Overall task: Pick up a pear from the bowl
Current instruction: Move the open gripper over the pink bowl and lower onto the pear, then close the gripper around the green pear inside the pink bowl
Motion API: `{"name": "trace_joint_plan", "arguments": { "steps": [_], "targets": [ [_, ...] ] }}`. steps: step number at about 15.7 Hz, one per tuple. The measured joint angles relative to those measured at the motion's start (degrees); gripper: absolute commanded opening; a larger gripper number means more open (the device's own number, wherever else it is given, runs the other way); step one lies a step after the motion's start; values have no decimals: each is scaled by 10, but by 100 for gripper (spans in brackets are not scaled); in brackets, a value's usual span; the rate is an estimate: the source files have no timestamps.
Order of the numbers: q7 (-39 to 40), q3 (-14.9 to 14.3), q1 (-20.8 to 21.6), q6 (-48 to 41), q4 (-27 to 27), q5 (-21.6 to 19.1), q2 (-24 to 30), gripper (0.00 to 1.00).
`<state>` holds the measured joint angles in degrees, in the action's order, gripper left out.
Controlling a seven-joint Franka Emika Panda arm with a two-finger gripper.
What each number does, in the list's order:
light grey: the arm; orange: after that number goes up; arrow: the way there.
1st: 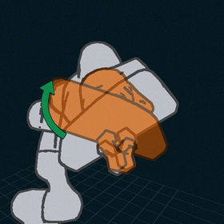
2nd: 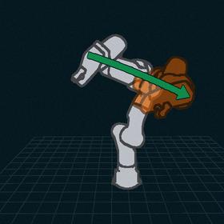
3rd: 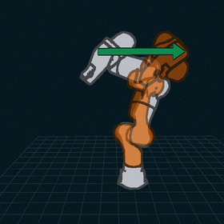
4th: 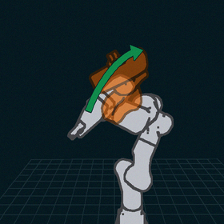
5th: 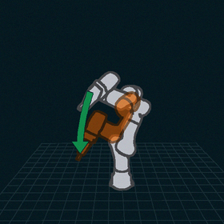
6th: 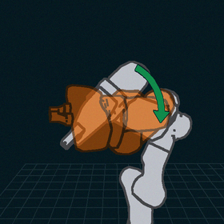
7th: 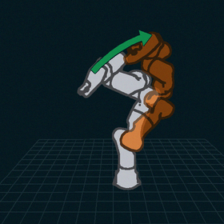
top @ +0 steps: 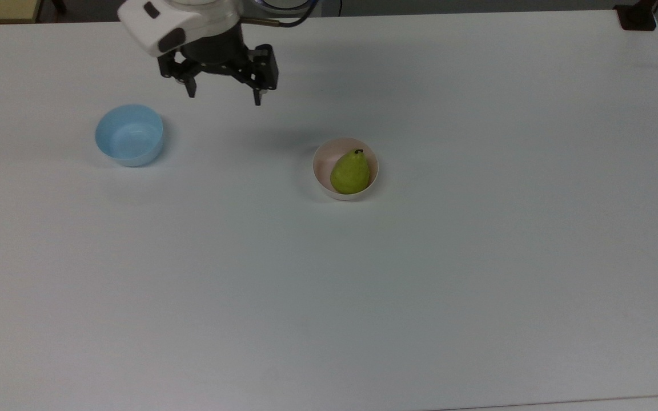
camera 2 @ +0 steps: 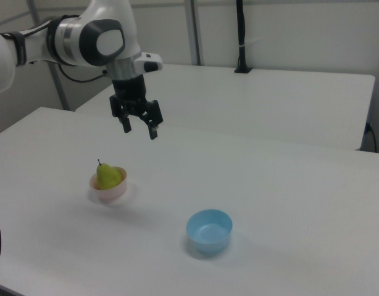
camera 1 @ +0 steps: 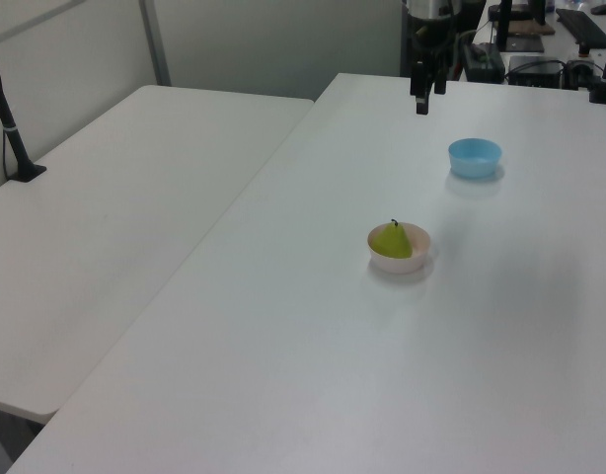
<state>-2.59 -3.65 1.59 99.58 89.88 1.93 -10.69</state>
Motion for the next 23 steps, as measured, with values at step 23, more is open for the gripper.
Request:
{"name": "trace_joint_plan", "arguments": {
  "steps": [23],
  "targets": [
    [-1,0,171,84,-1,0,-172,92]
  ]
}}
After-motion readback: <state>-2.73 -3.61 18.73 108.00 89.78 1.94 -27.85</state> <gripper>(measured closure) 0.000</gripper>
